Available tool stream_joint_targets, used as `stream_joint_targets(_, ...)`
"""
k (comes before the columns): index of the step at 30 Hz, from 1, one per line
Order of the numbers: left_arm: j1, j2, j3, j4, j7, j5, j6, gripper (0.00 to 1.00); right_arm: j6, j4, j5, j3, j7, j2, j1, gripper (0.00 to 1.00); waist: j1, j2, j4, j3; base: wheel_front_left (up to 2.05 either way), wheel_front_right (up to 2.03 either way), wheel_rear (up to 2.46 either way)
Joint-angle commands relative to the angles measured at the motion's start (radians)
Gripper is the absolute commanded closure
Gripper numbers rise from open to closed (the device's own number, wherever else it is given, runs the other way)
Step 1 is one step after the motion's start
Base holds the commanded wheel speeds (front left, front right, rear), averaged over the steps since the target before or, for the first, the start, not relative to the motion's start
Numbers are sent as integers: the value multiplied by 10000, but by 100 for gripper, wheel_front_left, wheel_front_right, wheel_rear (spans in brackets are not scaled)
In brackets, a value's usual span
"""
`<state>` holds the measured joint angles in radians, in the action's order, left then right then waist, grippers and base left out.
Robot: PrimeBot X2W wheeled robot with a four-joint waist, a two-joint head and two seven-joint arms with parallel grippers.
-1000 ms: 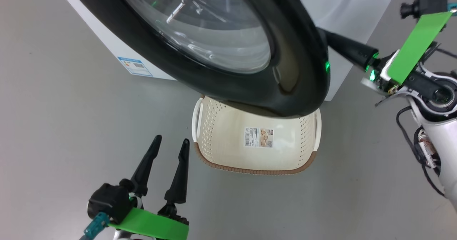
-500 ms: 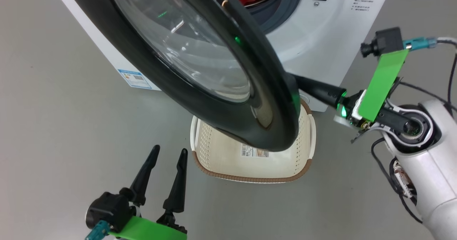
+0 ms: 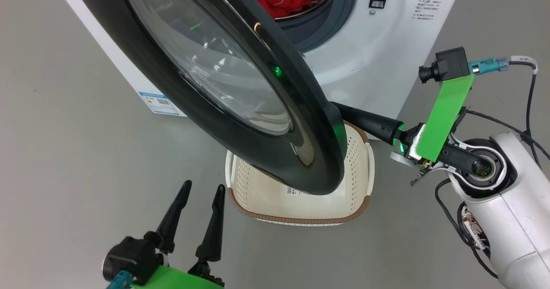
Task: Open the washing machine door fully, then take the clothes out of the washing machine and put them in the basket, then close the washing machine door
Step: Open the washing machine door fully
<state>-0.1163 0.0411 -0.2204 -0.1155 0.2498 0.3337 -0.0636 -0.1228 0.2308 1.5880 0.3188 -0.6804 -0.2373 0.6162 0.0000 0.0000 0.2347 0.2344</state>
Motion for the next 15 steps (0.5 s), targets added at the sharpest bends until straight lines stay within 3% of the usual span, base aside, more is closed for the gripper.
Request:
stream_joint_targets(1,40,91,360,250,120,-57,-78,0,-79,-264,-227,59,144,167,-92,72,0,0,-22,-6,0,0,0)
stream_joint_targets(3,34,91,377,258,120,-56,-92,0,-79,-200,-394,56,336,152,-77,56,0,0,-47,-4,0,0,0)
stream_joint_targets(6,18,91,404,261,120,-49,-116,0,-79,-124,-581,65,647,117,-84,5,0,0,-86,-9,0,0,0)
stream_joint_targets(7,13,91,413,250,120,-49,-127,0,-79,-87,-629,39,793,101,-102,0,0,0,-101,-16,0,0,0)
stream_joint_targets(15,44,91,638,134,120,5,-217,0,-79,156,-1029,125,1910,-210,-568,0,0,0,-305,-111,0,0,0)
